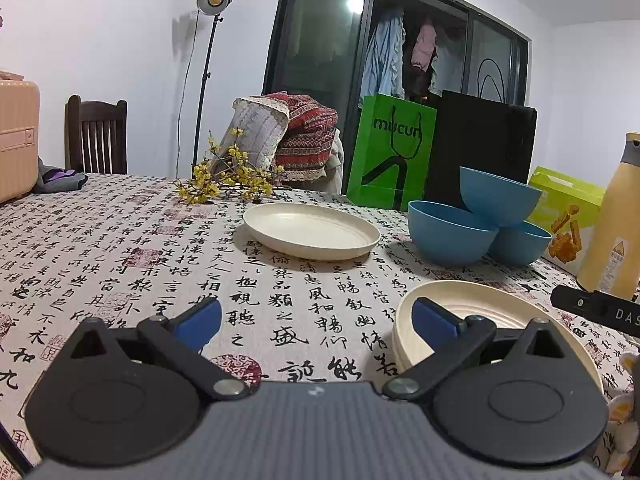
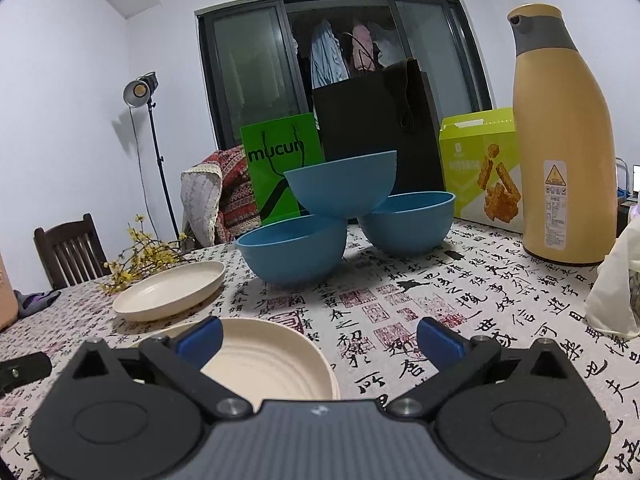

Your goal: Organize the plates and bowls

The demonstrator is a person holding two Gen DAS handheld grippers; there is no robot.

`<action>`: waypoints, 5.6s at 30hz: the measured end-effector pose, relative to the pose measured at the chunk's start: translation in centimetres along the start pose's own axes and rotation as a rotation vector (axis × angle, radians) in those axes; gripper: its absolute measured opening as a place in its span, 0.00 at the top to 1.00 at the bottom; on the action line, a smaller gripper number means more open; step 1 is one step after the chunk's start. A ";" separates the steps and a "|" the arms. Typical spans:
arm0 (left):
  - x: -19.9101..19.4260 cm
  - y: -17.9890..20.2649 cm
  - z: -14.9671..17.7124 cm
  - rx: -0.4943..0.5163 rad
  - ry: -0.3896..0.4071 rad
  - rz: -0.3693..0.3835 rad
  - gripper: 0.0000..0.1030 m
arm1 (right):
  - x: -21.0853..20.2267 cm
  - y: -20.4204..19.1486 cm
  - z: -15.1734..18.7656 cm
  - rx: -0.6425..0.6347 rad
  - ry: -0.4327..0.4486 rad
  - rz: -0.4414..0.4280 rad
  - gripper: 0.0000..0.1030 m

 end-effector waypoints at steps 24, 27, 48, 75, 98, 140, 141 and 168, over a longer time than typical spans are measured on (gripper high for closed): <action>-0.6 0.5 -0.1 0.030 0.037 0.035 0.00 | -0.7 0.2 0.0 0.009 0.044 0.007 0.00; -0.7 0.5 -0.1 0.032 0.040 0.038 0.00 | -0.8 0.2 0.0 0.011 0.052 0.007 0.00; -1.0 0.8 -0.7 0.031 0.025 0.039 0.00 | -1.1 -0.8 -0.1 -0.062 0.059 -0.021 0.00; 0.6 -3.2 -11.3 -0.073 -0.012 0.025 0.00 | 1.0 -5.6 -9.1 -0.004 -0.024 -0.178 0.00; 5.3 -7.3 -14.9 -0.152 -0.039 -0.036 0.00 | 7.3 -11.7 -12.0 -0.047 -0.162 -0.176 0.00; 18.8 -13.1 -16.9 -0.233 -0.189 -0.161 0.00 | 18.5 -20.0 -8.3 -0.137 -0.474 -0.027 0.54; 19.1 -13.2 -16.9 -0.234 -0.191 -0.162 0.00 | 18.8 -20.2 -8.2 -0.143 -0.481 -0.020 0.55; 26.3 -14.9 -10.5 -0.238 -0.312 -0.083 0.36 | 25.1 -21.9 -5.2 -0.265 -0.535 0.135 0.74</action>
Point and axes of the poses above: each gripper's, at about its wrist camera, not at the fingertips, and x roughly the way its jaws point, y to its right, z to its underside, the point moved 5 cm from there along x, roughly the way its jaws point, and after that the axes turned 8 degrees about z, right-handed, at the moved point
